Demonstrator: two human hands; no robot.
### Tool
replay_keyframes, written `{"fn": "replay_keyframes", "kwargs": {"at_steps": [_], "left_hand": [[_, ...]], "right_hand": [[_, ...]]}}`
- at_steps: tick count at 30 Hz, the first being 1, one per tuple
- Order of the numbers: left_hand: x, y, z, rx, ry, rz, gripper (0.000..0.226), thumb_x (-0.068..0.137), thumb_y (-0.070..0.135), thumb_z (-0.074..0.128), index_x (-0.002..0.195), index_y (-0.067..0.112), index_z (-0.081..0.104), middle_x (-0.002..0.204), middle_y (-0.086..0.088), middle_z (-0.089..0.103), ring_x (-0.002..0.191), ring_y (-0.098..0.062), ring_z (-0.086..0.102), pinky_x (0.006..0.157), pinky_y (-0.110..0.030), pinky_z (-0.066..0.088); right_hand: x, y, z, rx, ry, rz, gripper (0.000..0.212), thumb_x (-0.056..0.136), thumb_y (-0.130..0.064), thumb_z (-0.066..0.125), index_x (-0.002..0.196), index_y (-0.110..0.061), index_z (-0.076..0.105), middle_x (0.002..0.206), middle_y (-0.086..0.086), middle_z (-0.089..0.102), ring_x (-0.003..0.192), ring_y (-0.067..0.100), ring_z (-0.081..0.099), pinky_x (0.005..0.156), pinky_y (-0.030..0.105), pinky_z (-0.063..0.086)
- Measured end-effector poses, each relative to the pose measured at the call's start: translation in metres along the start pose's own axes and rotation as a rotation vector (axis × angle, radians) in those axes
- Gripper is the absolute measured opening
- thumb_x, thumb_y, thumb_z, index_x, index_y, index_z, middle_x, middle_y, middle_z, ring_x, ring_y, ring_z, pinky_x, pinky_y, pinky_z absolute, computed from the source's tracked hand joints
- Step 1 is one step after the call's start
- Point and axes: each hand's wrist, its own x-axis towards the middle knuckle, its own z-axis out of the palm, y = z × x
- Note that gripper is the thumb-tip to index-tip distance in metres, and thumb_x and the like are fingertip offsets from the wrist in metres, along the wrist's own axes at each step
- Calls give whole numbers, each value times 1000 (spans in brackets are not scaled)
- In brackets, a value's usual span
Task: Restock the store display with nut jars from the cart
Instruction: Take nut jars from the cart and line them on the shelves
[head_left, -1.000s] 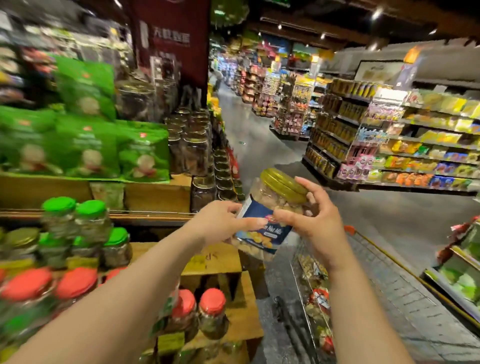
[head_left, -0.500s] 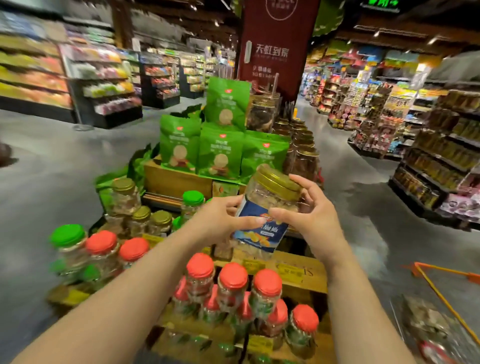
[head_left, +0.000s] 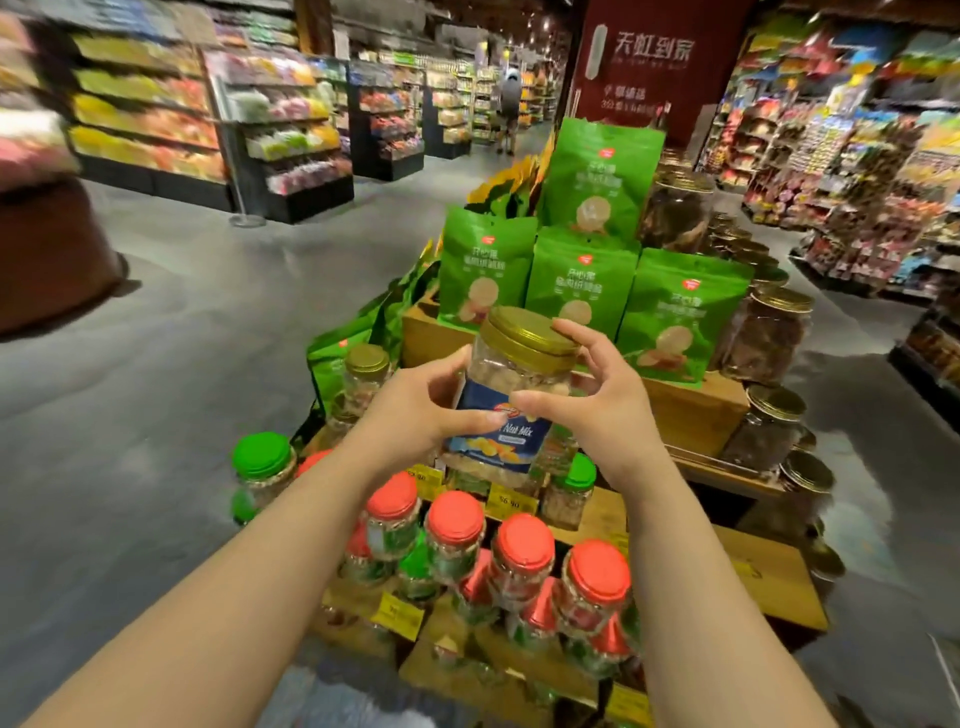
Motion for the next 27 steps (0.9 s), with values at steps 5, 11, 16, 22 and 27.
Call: {"fn": "replay_keyframes", "kwargs": {"at_steps": [5, 11, 16, 22, 27], "left_hand": [[45, -17, -31, 100, 35, 50, 72, 72, 12, 91, 137, 30, 64, 116, 18, 74, 110, 1, 68, 91, -22, 56], [118, -46, -60, 267, 118, 37, 66, 68, 15, 94, 128, 26, 69, 109, 17, 75, 100, 7, 68, 81, -4, 49], [177, -79, -77, 401, 166, -59, 92, 65, 23, 95, 148, 22, 55, 135, 13, 64, 120, -5, 61, 94, -10, 44], [227, -131, -81, 424, 111, -133, 75, 73, 33, 91, 141, 29, 59, 126, 22, 60, 113, -1, 57, 87, -19, 45], [258, -184, -91, 401, 67, -234, 80, 70, 37, 93, 142, 26, 60, 135, 16, 64, 126, -6, 58, 100, -25, 46]], "right_hand": [[54, 19, 26, -1, -52, 23, 101, 62, -14, 97, 147, -38, 48, 127, -26, 60, 113, -16, 57, 104, 36, 52], [133, 43, 47, 119, -191, 104, 89, 80, -23, 85, 152, -39, 36, 118, -39, 64, 114, -12, 61, 97, 28, 51], [191, 74, 69, 66, -252, 258, 85, 74, -77, 70, 149, -48, 41, 137, -24, 60, 126, 7, 59, 106, 45, 49], [241, 133, 88, -96, -181, 313, 88, 67, -82, 61, 145, -45, 46, 142, -19, 57, 127, 12, 58, 102, 51, 53], [269, 167, 107, -221, -168, 402, 67, 81, -65, 66, 140, -35, 54, 132, -14, 65, 118, 13, 63, 95, 50, 57]]}}
